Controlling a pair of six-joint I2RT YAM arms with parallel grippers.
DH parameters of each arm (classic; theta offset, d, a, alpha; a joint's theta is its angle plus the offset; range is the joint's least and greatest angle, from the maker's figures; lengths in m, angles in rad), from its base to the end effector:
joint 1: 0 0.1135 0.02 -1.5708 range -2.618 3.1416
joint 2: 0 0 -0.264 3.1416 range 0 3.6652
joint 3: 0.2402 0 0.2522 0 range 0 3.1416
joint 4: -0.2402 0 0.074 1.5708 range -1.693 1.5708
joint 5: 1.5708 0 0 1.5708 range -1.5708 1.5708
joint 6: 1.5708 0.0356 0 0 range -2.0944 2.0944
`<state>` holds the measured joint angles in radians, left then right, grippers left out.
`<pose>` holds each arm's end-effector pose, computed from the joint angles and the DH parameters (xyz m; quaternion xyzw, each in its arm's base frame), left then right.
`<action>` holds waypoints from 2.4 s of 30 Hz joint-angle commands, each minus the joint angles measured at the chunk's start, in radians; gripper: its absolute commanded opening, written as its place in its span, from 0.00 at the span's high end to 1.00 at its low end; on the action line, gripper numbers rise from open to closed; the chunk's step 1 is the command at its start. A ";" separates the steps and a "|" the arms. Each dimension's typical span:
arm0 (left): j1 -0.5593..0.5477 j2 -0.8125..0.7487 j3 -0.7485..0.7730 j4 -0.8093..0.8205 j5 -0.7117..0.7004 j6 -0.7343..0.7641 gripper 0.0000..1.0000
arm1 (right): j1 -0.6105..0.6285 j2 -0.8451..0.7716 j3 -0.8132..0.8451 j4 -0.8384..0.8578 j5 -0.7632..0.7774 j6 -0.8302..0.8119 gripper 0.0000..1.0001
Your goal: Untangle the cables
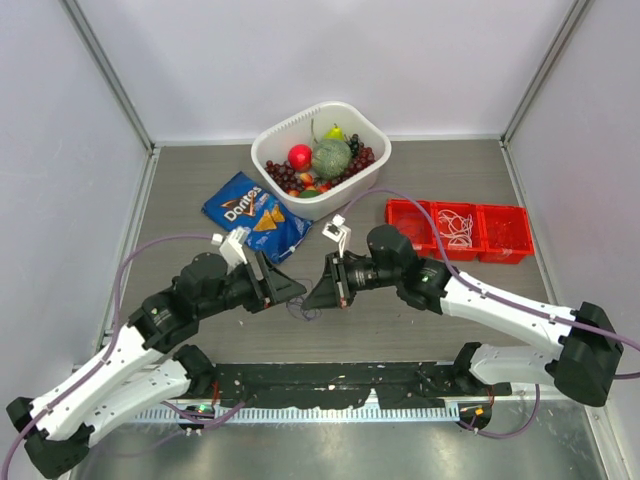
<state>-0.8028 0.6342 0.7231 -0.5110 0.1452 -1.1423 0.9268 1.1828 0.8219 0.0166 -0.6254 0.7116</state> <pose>0.0975 -0.1083 0.3067 -0.1026 0.8320 -0.4820 0.2549 0.1438 0.2263 0.2928 -0.2596 0.7546 0.5719 0.1901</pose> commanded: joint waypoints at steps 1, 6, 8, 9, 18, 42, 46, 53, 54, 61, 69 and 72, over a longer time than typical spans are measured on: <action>0.005 0.067 -0.004 0.088 0.088 0.019 0.34 | -0.014 -0.049 -0.003 0.088 -0.036 0.057 0.99; 0.011 0.107 -0.005 0.071 0.102 0.007 0.43 | -0.023 -0.061 0.003 0.085 -0.045 0.057 0.99; 0.013 0.108 -0.007 0.065 0.099 0.003 0.48 | -0.026 -0.071 0.011 0.071 -0.036 0.052 0.99; 0.014 0.107 -0.007 0.055 0.091 0.000 0.49 | -0.025 -0.075 0.014 0.066 -0.034 0.051 0.99; 0.027 0.120 -0.045 0.041 0.097 -0.034 0.46 | -0.026 -0.126 0.097 0.104 -0.036 0.103 0.99; 0.031 0.091 -0.203 0.091 0.062 -0.111 0.47 | -0.026 -0.117 0.722 -0.104 0.016 0.035 0.99; 0.033 0.009 -0.218 0.085 0.041 -0.123 0.46 | -0.028 -0.114 0.766 -0.171 0.055 -0.006 0.99; 0.033 -0.189 -0.189 0.281 0.010 -0.044 0.24 | -0.028 -0.112 0.732 -0.190 0.053 0.008 0.99; 0.031 -0.208 -0.171 0.293 0.002 -0.030 0.23 | -0.028 -0.117 0.727 -0.184 0.052 0.014 0.99; 0.033 -0.160 -0.041 0.356 0.016 0.055 0.33 | -0.028 -0.114 0.726 -0.170 0.038 0.017 0.99; 0.033 -0.015 0.098 0.408 0.056 0.079 0.30 | -0.028 -0.101 0.720 -0.135 0.027 0.035 0.99; 0.033 0.025 0.082 0.505 0.097 0.035 0.28 | -0.028 -0.098 0.720 -0.124 0.018 0.043 0.99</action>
<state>-0.7757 0.6182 0.7876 -0.1581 0.1844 -1.0908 0.9009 1.0779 1.5379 -0.1741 -0.5888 0.7383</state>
